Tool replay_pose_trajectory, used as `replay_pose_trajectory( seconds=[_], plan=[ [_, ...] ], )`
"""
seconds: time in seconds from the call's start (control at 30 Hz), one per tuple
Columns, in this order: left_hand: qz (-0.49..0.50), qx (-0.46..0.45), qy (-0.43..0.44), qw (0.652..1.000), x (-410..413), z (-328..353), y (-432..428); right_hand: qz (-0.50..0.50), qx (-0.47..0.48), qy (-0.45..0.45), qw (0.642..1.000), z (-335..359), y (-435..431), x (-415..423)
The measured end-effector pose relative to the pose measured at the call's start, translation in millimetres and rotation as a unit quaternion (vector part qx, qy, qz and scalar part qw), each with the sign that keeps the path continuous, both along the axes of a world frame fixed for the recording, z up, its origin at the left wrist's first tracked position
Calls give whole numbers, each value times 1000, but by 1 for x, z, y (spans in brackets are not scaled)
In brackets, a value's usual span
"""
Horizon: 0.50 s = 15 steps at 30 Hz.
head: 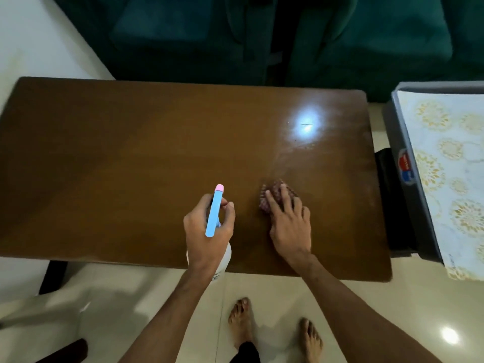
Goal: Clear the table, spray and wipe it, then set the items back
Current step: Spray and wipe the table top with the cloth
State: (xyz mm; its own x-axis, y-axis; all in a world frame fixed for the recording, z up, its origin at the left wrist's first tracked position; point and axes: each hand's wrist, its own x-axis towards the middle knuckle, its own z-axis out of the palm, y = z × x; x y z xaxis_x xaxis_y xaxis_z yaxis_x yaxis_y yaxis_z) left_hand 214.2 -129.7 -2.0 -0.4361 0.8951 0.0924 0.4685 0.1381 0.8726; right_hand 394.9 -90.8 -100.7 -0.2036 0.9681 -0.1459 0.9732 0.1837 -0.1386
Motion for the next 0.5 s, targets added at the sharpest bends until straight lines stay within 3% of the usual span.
replay_pose_trajectory(
  seconds=[0.13,0.27,0.37,0.5],
  plan=[
    [-29,7,-4,1000,5,5,15,-254,-27,-15,967,5,15,64],
    [-52,6,-15,999,21,5,30,-336,-49,-12,941,12,22,81],
    [-58,5,-28,998,30,4,38,-245,-42,-20,968,15,30,54],
    [-65,2,-3,998,38,5,52,-9,-47,44,998,10,40,1]
  ],
)
